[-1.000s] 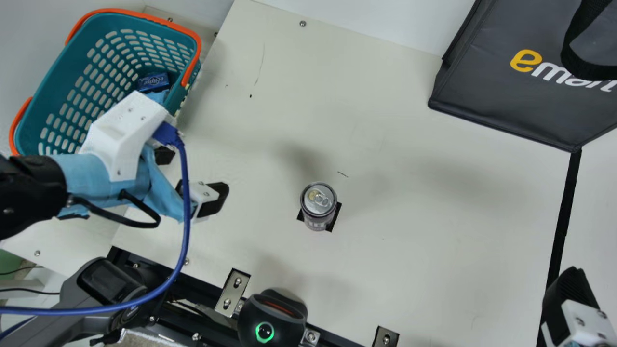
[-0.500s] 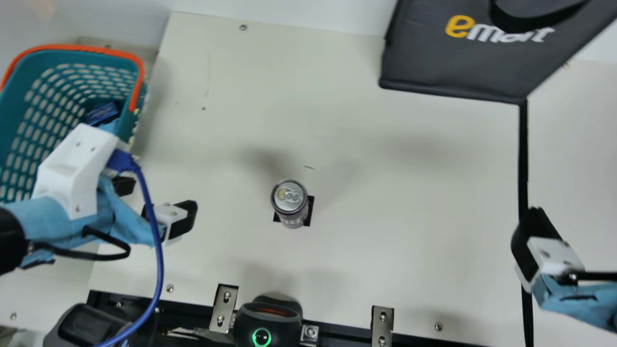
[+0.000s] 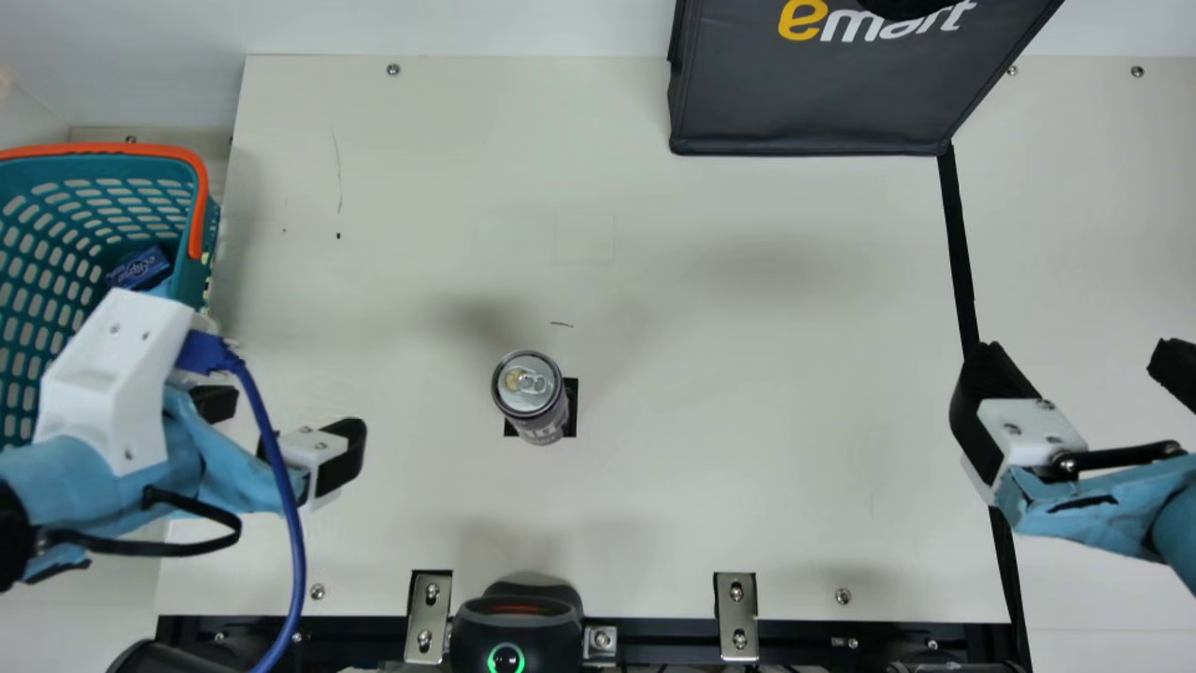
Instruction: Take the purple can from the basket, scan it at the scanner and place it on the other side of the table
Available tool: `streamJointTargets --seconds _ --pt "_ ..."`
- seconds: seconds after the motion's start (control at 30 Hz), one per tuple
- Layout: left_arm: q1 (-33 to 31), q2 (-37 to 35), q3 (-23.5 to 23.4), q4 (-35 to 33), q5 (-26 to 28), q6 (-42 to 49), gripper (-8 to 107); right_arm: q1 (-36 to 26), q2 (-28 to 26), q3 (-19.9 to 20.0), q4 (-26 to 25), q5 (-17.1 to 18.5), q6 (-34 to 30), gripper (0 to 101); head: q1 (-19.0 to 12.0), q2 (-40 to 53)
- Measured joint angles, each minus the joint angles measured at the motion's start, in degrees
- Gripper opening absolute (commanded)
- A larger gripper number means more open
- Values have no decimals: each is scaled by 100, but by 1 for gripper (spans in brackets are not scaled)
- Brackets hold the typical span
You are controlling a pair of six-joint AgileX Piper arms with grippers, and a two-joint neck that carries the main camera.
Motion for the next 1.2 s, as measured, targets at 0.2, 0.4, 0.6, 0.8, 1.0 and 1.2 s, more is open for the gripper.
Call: streamJointTargets --seconds 0.2,0.4,0.6,0.8,1.0,1.2 --pt "-1087 369 -475 348 0 -884 90 0 0 0 0 0 0 95 0 -9" --pt "-2321 967 -993 916 -88 -2009 90 0 0 0 0 0 0 95 0 0" --pt "-3365 1662 -1526 1522 -58 -3263 90 0 0 0 0 0 0 95 0 0" --pt "-4035 2276 -1846 2106 -1 -4472 90 0 0 0 0 0 0 95 0 -9" --pt "-4132 2699 -1846 2584 -1 -5467 90 0 0 0 0 0 0 95 0 -9" --pt "-4132 2998 -1970 2523 -11 -5947 90 0 0 0 0 0 0 95 0 0"
